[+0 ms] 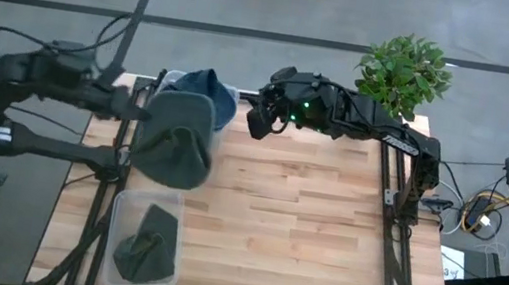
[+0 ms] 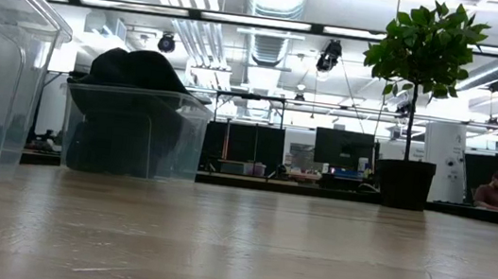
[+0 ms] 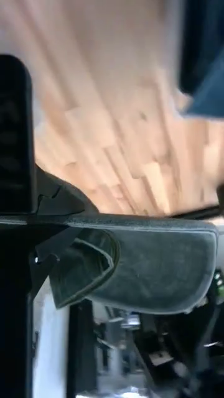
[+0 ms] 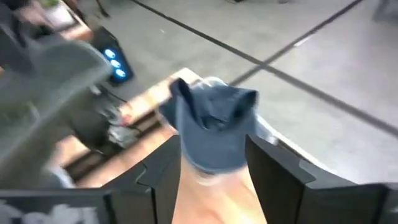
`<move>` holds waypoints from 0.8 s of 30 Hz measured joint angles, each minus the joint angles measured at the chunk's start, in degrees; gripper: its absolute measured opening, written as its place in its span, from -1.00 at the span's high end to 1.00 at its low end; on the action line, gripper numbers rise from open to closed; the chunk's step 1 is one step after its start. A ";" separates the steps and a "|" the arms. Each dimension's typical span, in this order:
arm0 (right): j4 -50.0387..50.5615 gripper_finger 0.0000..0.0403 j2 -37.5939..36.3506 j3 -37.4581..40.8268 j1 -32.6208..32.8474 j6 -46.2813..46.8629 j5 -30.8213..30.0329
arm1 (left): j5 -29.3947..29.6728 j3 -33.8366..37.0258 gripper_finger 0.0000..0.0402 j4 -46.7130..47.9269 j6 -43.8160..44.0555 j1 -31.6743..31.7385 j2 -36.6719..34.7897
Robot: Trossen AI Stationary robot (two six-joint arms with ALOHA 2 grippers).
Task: Pick & Place hat
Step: Put the green cap into the bottom transparent bin
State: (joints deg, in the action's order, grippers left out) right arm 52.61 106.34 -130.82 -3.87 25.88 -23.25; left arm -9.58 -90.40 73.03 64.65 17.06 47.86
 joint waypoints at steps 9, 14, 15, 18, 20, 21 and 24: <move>9.74 0.03 0.00 0.09 -0.36 -5.48 -11.42 | -6.53 -2.95 0.98 17.82 13.55 0.02 -0.01; 11.10 0.04 0.00 0.30 -0.70 -8.08 -11.53 | -8.17 0.42 0.98 16.50 19.51 0.03 -0.04; 11.12 0.04 0.00 0.33 -0.80 -8.49 -11.53 | -8.78 1.29 0.98 17.09 19.49 0.02 0.17; 11.12 0.04 0.00 0.35 -0.86 -9.84 -11.51 | -13.00 4.16 0.98 16.98 19.88 -0.19 0.78; 11.10 0.04 0.00 0.35 -0.85 -10.46 -11.47 | -16.86 6.67 0.98 17.07 19.69 -0.46 1.13; 11.12 0.04 0.00 0.35 -0.84 -10.53 -11.47 | -18.37 8.04 0.98 17.03 19.68 -0.55 1.37; 11.09 0.04 0.00 0.37 -0.88 -11.13 -11.47 | -22.17 12.74 0.98 16.92 19.69 -1.62 2.41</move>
State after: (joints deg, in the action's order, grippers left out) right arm 63.70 106.34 -130.45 -4.75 14.75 -34.72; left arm -31.75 -77.67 89.95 84.34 15.44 50.26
